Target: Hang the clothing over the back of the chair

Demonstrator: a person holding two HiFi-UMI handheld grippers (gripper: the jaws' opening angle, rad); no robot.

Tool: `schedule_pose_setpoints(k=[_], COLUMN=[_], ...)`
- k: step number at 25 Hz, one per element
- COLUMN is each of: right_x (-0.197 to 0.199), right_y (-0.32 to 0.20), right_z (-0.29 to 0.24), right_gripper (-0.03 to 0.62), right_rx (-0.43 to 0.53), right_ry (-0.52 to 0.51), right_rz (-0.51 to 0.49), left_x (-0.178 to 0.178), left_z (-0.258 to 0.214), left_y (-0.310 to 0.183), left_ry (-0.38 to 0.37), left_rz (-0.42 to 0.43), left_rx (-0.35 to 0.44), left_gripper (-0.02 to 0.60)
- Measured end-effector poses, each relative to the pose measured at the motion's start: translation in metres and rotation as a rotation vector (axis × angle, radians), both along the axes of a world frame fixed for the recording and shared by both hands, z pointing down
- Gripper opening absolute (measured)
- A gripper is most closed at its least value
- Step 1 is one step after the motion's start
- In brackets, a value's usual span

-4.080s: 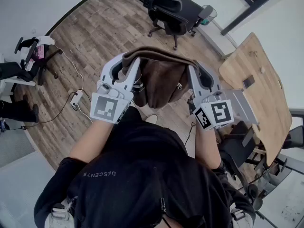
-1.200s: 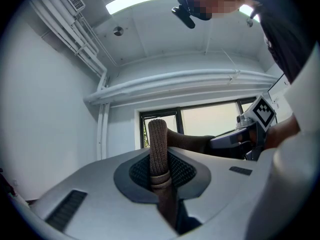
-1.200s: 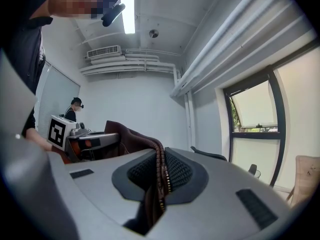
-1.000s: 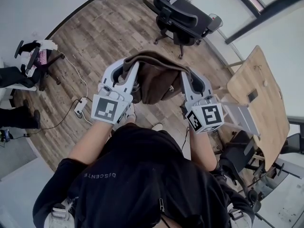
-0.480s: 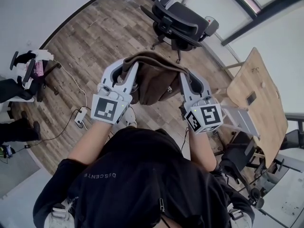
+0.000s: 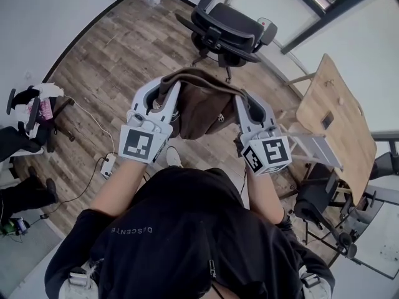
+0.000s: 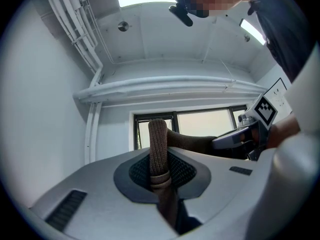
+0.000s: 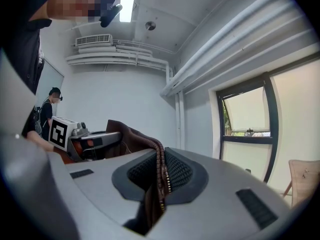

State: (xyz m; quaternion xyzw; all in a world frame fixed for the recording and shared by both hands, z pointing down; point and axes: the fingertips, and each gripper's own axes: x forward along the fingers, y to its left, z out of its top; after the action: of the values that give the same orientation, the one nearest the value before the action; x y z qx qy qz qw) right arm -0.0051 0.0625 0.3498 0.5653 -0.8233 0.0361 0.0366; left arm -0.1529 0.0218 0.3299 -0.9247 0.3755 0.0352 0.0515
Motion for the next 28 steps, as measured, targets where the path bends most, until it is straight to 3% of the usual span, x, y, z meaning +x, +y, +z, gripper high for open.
schedule_pose_setpoints(k=[12, 28], right_x=[-0.015, -0.017], right_y=[-0.004, -0.025], right_z=[-0.007, 0.001], right_gripper=[0.043, 0.044], right_rx=[0.017, 0.000], right_ry=[0.022, 0.023], right_rz=[0.062, 0.026], left_x=[-0.012, -0.015], left_z=[-0.008, -0.001], left_y=[-0.015, -0.031], left_ry=[0.018, -0.007], left_rz=[0.071, 0.041], left_rx=[0.025, 0.017], left_gripper=[0.054, 0.054])
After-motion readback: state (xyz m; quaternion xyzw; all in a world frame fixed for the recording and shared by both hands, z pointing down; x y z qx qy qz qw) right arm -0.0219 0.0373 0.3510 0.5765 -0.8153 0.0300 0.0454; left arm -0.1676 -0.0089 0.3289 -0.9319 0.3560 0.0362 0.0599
